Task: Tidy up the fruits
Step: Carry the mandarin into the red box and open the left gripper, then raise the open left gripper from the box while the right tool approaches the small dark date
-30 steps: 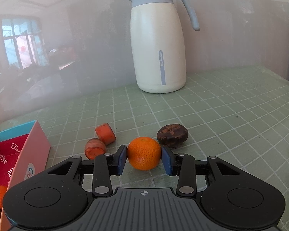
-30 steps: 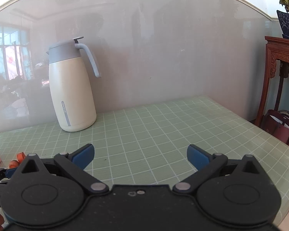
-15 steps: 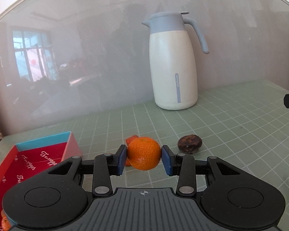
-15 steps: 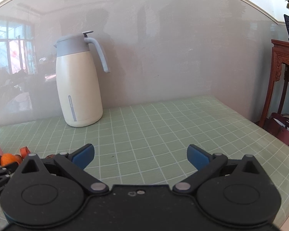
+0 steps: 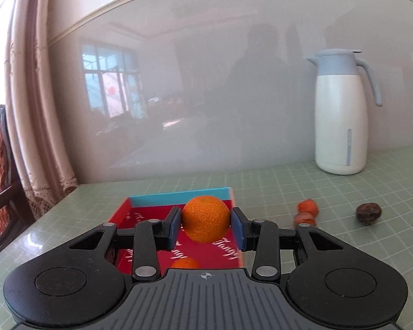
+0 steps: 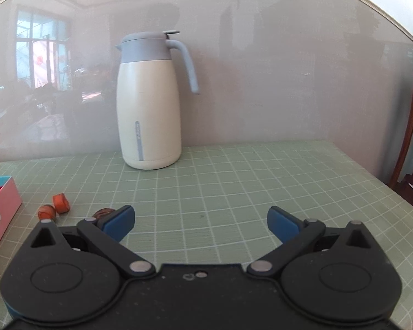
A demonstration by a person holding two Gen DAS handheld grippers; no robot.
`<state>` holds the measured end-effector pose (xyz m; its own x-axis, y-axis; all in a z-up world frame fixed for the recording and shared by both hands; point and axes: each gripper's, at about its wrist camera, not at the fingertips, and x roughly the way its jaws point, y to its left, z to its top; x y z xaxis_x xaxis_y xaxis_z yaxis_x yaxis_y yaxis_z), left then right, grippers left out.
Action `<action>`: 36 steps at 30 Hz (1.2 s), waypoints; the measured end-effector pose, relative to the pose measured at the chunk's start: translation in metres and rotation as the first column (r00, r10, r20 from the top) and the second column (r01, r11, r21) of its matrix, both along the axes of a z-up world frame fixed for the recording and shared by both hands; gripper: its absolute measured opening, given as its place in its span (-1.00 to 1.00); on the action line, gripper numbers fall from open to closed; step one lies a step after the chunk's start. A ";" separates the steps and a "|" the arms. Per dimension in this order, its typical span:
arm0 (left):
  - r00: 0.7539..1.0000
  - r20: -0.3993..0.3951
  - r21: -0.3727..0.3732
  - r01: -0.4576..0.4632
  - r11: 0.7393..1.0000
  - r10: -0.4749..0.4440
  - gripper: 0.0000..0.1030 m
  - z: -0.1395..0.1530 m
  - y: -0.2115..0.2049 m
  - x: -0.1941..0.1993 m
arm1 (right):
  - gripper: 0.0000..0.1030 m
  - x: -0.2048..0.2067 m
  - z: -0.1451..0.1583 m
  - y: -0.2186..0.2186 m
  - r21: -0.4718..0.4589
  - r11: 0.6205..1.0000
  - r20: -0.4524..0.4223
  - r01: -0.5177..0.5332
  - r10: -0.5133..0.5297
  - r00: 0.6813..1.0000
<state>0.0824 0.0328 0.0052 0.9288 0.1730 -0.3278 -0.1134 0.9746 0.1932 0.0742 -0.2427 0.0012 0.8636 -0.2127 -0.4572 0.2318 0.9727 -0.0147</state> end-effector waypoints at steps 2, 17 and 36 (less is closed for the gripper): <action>0.999 -0.007 -0.002 -0.042 0.999 0.042 -0.23 -0.002 0.013 0.003 | 1.00 0.002 -0.001 0.008 -0.008 1.000 -0.003 -0.014 0.014 1.000; 0.971 -0.132 -0.112 -0.213 0.971 0.198 -0.23 -0.020 0.071 0.026 | 1.00 0.013 -0.007 0.039 -0.039 0.996 -0.033 -0.076 0.074 0.997; 0.962 -0.126 -0.164 -0.261 0.951 0.242 0.08 -0.014 0.091 0.008 | 1.00 0.027 -0.014 0.068 -0.049 0.992 -0.055 -0.115 0.112 0.992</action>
